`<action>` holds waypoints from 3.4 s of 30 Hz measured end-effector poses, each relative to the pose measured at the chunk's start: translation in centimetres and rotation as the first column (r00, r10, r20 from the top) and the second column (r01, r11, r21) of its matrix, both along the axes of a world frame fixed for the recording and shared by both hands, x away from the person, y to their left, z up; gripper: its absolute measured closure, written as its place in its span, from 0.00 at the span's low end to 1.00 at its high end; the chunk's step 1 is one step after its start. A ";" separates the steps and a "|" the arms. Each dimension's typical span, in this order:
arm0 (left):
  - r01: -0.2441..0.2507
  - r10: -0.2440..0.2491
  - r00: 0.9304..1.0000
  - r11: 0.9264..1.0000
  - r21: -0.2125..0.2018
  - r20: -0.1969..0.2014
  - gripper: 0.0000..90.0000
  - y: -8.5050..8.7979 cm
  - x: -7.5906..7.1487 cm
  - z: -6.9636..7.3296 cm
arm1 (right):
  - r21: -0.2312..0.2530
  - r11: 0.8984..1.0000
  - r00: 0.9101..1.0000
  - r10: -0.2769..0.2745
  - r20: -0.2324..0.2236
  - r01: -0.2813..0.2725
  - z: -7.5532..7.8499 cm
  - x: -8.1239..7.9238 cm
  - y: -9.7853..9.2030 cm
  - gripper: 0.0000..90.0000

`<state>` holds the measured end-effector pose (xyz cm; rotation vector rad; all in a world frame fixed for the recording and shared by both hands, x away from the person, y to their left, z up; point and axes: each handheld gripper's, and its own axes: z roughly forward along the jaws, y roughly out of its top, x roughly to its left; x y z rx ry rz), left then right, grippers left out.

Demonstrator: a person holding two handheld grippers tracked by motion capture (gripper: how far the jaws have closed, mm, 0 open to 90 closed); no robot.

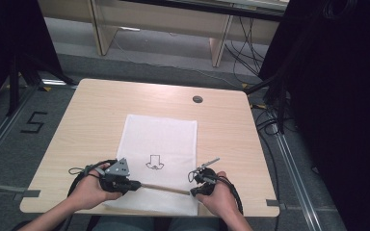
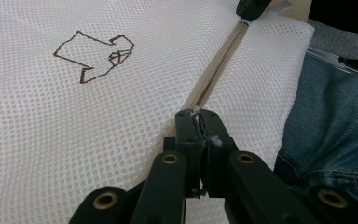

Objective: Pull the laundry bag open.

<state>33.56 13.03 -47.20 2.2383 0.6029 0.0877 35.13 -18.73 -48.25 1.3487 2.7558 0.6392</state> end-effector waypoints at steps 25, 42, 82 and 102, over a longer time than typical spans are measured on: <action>0.010 -0.010 1.000 1.000 0.004 0.009 0.97 0.8 0.0 0.0 | -0.001 1.000 1.000 -0.007 -0.007 0.007 0.0 0.0 0.0 1.00; -0.031 0.032 1.000 1.000 0.001 0.000 0.97 2.2 0.1 0.0 | -0.005 1.000 1.000 -0.025 -0.014 0.025 0.1 -0.1 0.1 1.00; -0.053 0.053 0.999 0.999 -0.009 -0.012 0.97 3.5 0.0 -0.2 | 0.007 1.000 1.000 -0.015 -0.003 0.015 -0.1 0.0 0.0 1.00; -0.047 0.047 0.999 0.999 -0.020 -0.006 0.97 3.7 0.1 -0.3 | -0.001 1.000 1.000 -0.018 -0.009 0.018 0.0 -0.1 0.0 1.00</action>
